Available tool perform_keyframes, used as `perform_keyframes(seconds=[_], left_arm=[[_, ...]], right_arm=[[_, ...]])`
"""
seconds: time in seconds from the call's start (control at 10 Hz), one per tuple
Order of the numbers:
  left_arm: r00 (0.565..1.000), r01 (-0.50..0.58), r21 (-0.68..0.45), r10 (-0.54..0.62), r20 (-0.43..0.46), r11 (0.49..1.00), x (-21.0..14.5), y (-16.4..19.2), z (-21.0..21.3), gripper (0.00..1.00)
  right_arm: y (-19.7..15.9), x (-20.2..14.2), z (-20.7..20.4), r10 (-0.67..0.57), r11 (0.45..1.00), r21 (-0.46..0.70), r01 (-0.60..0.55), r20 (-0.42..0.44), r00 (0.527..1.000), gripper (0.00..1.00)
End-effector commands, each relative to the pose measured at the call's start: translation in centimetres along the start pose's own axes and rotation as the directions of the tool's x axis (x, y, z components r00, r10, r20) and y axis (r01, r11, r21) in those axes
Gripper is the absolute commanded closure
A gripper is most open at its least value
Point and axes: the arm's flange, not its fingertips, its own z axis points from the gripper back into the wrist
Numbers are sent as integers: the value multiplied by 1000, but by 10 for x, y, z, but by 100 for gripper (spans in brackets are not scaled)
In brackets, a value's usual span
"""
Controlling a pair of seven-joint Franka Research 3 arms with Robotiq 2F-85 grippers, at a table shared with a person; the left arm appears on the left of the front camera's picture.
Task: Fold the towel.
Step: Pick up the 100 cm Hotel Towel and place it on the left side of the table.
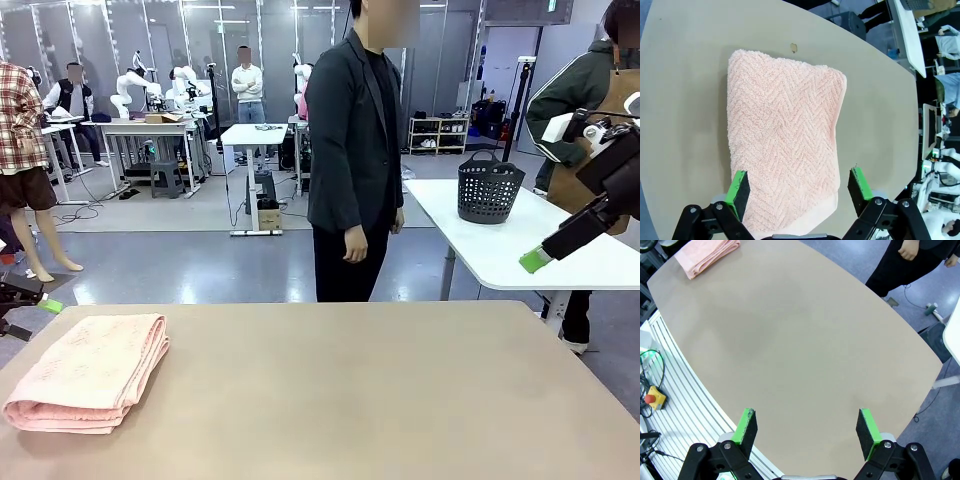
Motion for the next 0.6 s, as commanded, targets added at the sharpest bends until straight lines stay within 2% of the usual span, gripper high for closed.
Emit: perform_keyframes(seconds=[0.0,0.5], left_arm=[[1000,-5,-2,5,6,1000,5,1,0,0],[1000,-5,-2,5,6,1000,5,1,0,0]], right_arm=[[1,0,0,-17,1000,-8,17,-7,1000,0],[1,0,0,-17,1000,-8,17,-7,1000,0]])
